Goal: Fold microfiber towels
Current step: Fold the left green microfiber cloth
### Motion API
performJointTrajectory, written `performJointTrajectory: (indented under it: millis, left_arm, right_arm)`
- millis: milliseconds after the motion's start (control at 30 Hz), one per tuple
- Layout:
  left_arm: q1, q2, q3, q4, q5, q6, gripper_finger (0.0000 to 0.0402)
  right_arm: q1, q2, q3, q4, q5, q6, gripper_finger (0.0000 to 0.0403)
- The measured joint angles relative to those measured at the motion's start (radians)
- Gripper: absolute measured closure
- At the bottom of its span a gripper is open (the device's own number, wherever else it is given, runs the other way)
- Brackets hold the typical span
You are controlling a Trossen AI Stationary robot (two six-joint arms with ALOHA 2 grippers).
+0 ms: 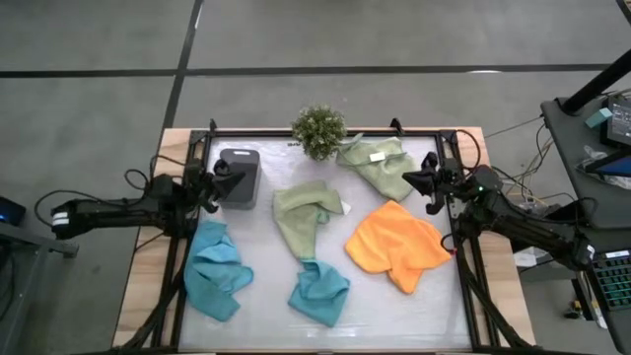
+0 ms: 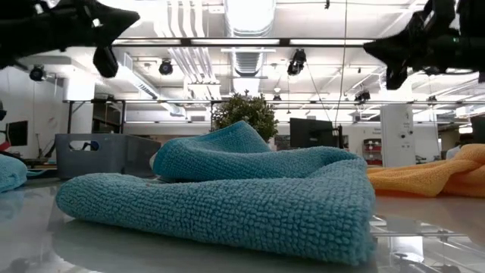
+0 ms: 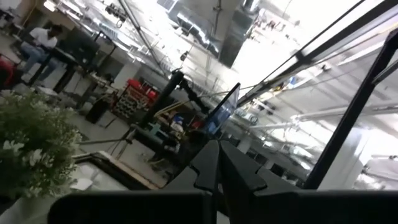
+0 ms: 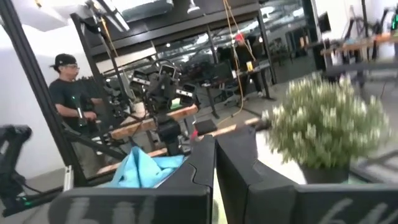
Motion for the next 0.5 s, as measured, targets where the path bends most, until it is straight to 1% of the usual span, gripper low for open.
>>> performJointTrajectory:
  millis: [167, 300, 500]
  left_arm:
    - [-0.001, 0.129, 0.077, -0.001, 0.002, 0.074, 0.0402]
    - [-0.008, 0.229, 0.117, -0.002, 0.003, 0.199, 0.0402]
    - [-0.045, 0.372, 0.189, -0.002, 0.039, 0.232, 0.0402]
  right_arm:
    - [0.003, 0.079, 0.079, -0.001, -0.008, -0.091, 0.0394]
    - [0.04, 0.132, 0.125, -0.002, -0.028, -0.159, 0.0394]
    - [0.131, 0.201, 0.162, -0.002, -0.024, -0.248, 0.0394]
